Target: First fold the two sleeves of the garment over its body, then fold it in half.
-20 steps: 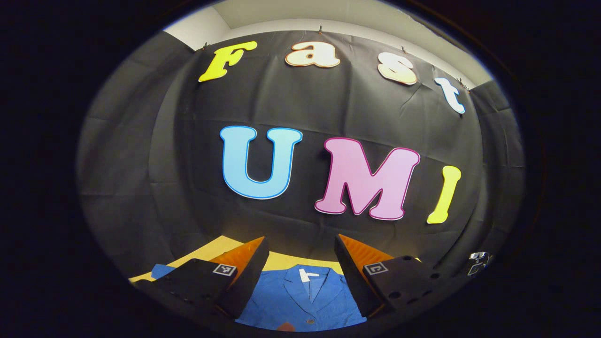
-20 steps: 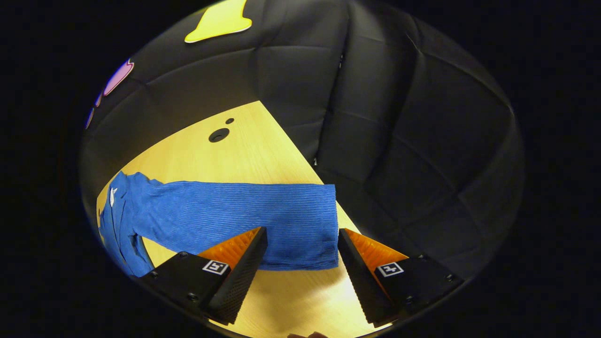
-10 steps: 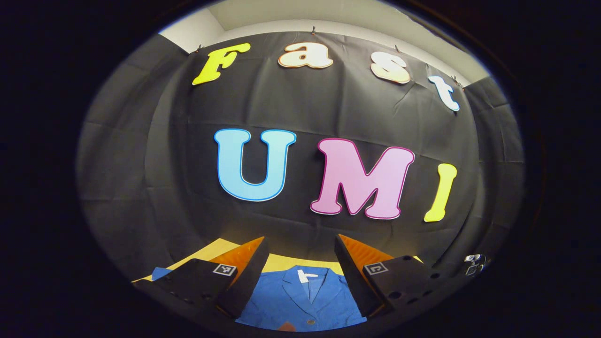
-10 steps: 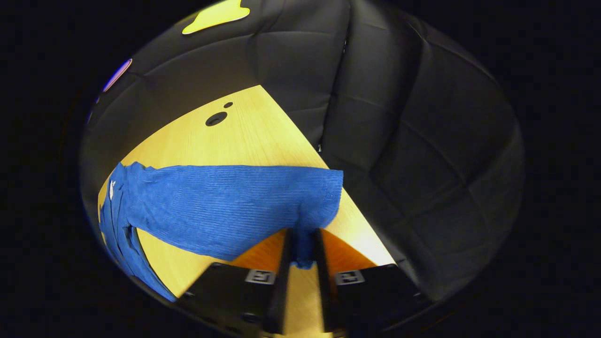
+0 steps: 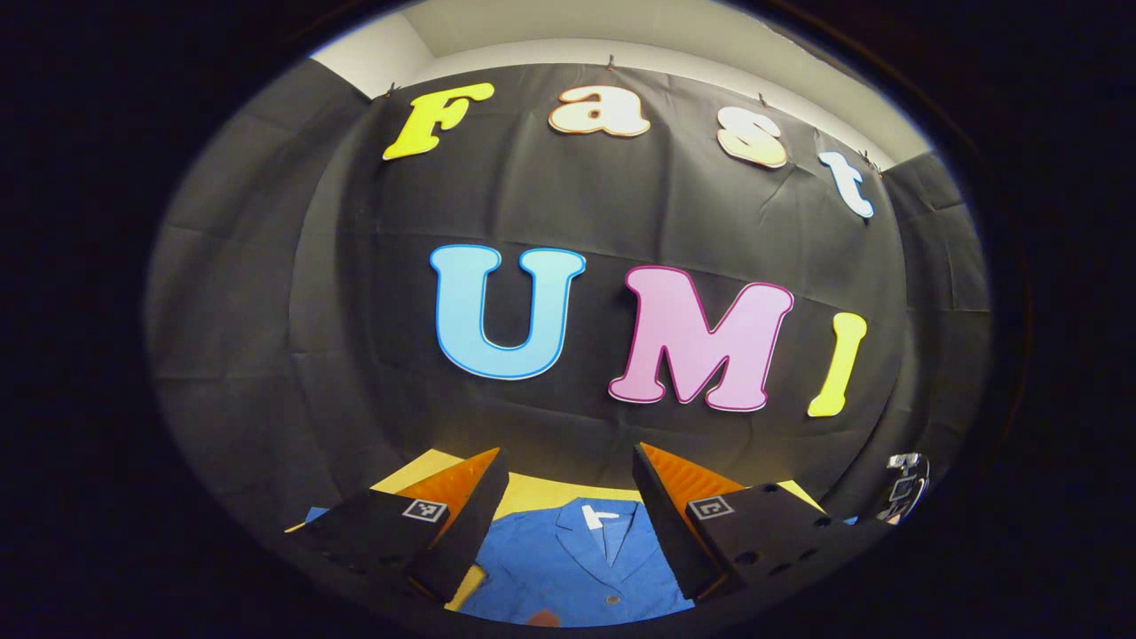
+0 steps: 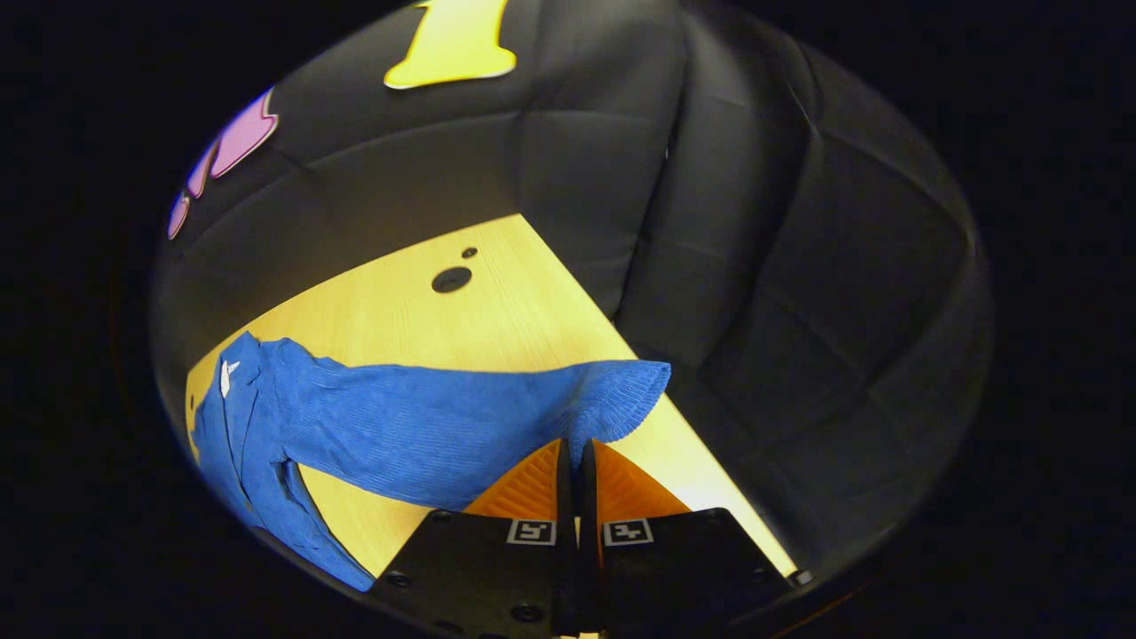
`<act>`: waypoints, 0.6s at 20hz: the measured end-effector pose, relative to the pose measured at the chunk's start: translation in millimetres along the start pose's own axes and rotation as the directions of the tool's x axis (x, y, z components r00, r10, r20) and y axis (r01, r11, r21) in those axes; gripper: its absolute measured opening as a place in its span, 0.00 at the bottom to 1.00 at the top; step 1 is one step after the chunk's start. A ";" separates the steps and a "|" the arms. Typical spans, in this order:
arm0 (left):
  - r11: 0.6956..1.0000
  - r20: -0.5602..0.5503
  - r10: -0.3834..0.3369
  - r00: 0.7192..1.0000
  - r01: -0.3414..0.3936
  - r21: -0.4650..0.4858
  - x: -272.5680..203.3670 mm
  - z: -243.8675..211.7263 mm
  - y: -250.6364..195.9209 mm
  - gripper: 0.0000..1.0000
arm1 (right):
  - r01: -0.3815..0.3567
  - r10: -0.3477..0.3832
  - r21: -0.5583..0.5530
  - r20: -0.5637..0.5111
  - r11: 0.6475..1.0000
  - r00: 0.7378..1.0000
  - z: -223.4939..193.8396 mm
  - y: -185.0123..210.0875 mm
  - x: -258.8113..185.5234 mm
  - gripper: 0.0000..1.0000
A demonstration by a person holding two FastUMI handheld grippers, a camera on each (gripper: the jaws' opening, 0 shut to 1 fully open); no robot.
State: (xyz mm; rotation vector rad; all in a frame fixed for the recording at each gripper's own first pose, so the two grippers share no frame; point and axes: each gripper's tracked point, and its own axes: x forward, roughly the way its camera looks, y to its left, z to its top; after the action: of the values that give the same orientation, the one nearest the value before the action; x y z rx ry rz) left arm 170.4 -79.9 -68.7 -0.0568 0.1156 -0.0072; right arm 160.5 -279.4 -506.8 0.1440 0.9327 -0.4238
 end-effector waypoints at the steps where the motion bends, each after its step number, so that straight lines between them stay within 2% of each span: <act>1: 1.000 -0.001 0.009 1.000 -0.009 -0.009 -4.0 0.8 13.1 0.81 | 0.002 -0.001 -0.028 0.044 1.000 0.999 17.6 9.8 -19.0 0.05; 4: 0.999 0.020 0.019 1.000 -0.019 -0.041 -19.9 5.4 46.4 0.81 | -0.016 0.029 -0.071 0.190 0.997 0.981 66.7 56.4 -87.4 0.05; 6: 0.999 0.017 0.030 0.999 -0.029 -0.042 -28.4 3.5 75.0 0.81 | -0.029 0.058 -0.106 0.280 0.994 0.958 91.0 85.0 -139.0 0.05; 10: 0.996 0.014 0.045 0.999 -0.044 -0.081 -40.0 -1.5 129.3 0.81 | -0.065 0.129 -0.172 0.396 0.983 0.909 120.2 163.3 -225.8 0.04; 12: 0.995 0.017 0.053 0.998 -0.051 -0.087 -39.7 -8.0 155.7 0.81 | -0.090 0.187 -0.225 0.461 0.970 0.867 142.3 219.8 -259.7 0.04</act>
State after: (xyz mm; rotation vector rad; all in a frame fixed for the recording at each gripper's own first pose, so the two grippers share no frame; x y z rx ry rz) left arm 130.7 75.5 -81.0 -0.1407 0.0984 0.0507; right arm 222.5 -46.9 -227.3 -0.0756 0.4626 -0.2126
